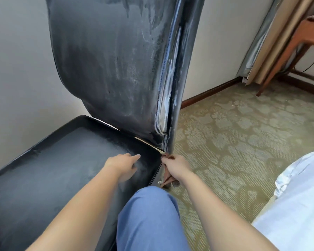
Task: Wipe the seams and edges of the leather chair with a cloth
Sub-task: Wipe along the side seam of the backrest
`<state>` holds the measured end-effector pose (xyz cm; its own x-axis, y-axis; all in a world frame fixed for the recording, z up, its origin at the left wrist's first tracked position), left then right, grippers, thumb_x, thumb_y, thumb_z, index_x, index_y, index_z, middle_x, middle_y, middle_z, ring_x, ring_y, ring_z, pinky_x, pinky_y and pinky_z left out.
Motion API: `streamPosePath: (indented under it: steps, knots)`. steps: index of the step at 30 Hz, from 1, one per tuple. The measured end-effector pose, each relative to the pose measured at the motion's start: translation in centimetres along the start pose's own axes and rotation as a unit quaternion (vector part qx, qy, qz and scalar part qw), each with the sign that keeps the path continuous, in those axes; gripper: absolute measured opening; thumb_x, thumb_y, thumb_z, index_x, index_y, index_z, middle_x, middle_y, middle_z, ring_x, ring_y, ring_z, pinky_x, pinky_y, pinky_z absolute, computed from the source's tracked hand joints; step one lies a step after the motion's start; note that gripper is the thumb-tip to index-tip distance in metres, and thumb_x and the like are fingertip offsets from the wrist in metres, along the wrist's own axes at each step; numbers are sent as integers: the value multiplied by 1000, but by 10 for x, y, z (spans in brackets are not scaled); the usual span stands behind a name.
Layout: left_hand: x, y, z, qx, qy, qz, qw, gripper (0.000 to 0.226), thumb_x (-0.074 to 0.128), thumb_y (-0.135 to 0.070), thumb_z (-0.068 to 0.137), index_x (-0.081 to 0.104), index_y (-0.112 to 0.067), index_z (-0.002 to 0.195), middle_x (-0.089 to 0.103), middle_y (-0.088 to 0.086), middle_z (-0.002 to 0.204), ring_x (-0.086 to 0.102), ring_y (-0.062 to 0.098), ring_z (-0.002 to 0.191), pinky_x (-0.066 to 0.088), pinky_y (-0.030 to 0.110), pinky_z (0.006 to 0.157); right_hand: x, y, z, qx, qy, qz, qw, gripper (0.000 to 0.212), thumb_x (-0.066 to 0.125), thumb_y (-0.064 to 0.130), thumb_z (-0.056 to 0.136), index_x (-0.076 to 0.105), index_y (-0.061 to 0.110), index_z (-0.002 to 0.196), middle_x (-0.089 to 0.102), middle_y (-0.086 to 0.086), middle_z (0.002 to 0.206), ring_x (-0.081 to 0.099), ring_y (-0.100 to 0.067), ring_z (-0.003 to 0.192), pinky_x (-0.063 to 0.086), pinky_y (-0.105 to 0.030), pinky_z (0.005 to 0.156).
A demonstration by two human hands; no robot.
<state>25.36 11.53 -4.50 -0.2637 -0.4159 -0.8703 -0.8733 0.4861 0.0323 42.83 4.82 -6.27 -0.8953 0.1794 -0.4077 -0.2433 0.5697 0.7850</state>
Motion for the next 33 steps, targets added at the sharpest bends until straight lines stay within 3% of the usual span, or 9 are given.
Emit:
streamPosePath:
  steps: [7,12,17,23,29,33]
  knots:
    - [-63,-14,-34,-9,-58,44,997,55,36,-37,100,19,-34,152,39,-5,147,40,20,134,41,36,102,-30,52,-18,-92,-13,6,996,23,55,40,87,60,22,102,65,-1,101,61,-22,92,48,-31,80]
    - [-112,-17,-60,-30,-140,53,988,59,37,-38,100,14,-29,153,38,-4,148,39,22,134,42,40,101,-56,101,-41,-166,-29,71,983,20,53,41,90,59,23,94,62,6,91,57,-10,79,43,-27,66]
    - [-136,-28,-82,-25,-170,49,984,63,38,-37,99,10,-26,154,34,-5,150,41,22,133,44,40,99,-77,133,-66,-207,-73,52,974,24,50,44,89,59,24,98,63,6,92,60,-16,85,49,-33,77]
    - [-186,-27,-95,-22,-239,25,970,57,38,-37,100,16,-25,152,35,-7,149,42,20,130,44,38,98,-100,177,-92,-273,-113,12,955,21,47,46,92,55,28,97,65,8,87,62,-12,77,51,-30,68]
    - [-251,-33,-109,-2,-356,-9,934,58,39,-29,100,17,-23,153,32,-8,152,42,19,131,44,34,98,-141,233,-130,-369,-190,-24,909,17,49,44,94,53,30,103,62,12,88,59,-10,79,51,-29,66]
    - [-294,-49,-122,37,-446,14,894,62,34,-32,102,4,-24,155,17,-5,160,33,18,139,38,32,104,-159,268,-145,-406,-230,-58,883,28,48,41,94,47,30,120,62,11,100,57,-11,86,50,-29,72]
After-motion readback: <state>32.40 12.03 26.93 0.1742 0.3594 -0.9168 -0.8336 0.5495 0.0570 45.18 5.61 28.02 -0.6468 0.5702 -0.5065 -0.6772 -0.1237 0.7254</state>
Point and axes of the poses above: each hand's wrist, its own z-axis towards the middle knuckle, its own x-axis out of the palm, y = z × x, the point moved 10 cm from there along z, towards the middle knuckle
